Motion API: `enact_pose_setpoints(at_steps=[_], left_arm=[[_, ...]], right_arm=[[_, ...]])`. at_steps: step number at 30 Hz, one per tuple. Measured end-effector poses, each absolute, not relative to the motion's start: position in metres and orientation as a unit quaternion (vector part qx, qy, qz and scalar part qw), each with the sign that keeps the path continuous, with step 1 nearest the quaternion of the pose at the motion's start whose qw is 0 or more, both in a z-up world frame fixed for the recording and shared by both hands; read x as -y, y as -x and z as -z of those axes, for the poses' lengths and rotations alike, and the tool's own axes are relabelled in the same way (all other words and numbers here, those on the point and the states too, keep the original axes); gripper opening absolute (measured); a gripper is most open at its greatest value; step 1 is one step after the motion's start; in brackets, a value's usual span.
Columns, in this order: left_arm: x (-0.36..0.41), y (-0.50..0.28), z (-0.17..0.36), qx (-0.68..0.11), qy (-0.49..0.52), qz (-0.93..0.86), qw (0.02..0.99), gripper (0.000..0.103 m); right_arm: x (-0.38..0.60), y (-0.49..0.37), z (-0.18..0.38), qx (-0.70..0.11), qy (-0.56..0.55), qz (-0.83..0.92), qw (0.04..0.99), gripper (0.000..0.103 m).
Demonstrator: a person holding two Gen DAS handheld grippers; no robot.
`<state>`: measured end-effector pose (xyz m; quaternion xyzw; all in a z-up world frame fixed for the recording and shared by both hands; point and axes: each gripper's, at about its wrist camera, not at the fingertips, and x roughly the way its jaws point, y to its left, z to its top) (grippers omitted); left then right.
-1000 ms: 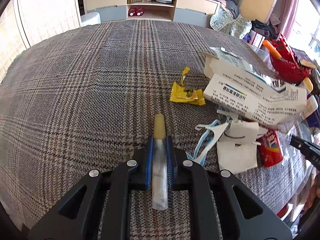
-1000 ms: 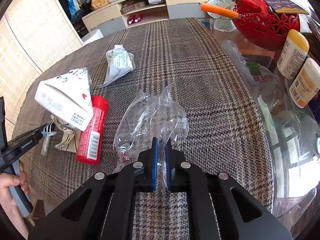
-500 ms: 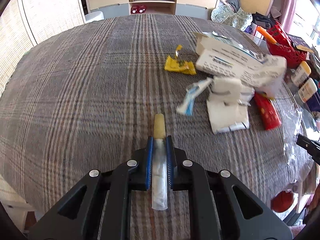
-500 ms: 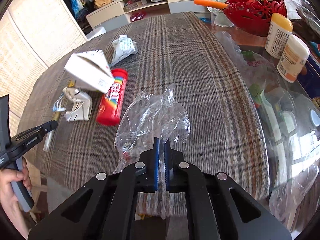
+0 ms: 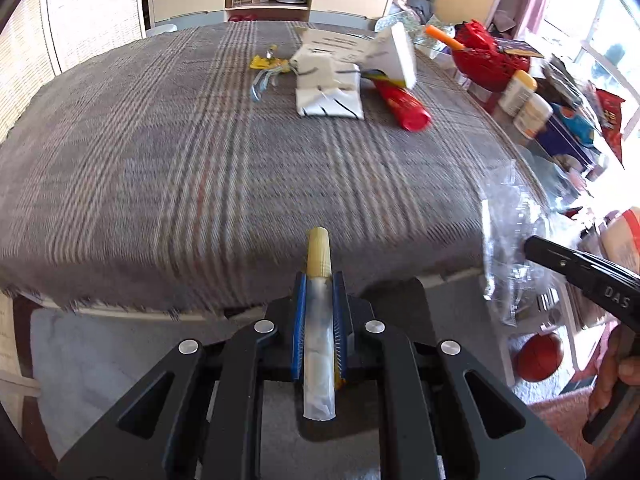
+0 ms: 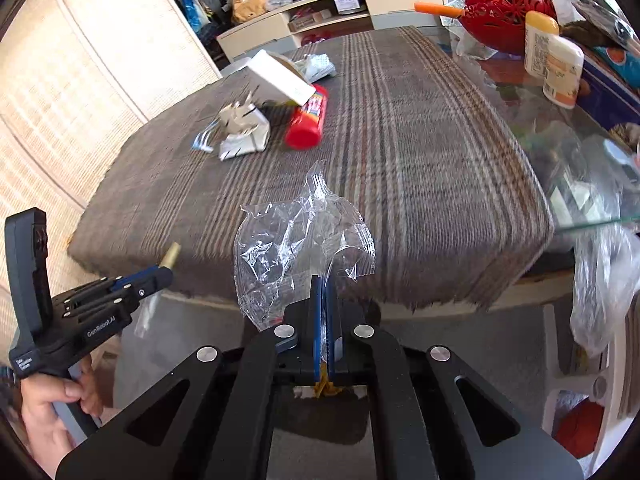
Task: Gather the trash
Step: 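Lower both held items over the bin and open both tools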
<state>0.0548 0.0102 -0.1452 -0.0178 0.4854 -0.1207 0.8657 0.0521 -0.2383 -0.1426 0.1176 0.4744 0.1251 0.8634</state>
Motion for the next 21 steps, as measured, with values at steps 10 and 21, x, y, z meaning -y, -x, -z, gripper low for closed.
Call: enact_pose_setpoints(at_steps=[10,21], left_arm=[[0.008,0.004,0.199,-0.514,0.054,0.140,0.845,0.011],[0.025,-0.004,0.256,-0.557,0.037,0.154,0.815,0.011]], right_arm=[[0.217,-0.007,0.198,-0.527,-0.100,-0.125,0.834,0.003],[0.205,-0.026,0.254,-0.573,-0.113,-0.089,0.807,0.004]])
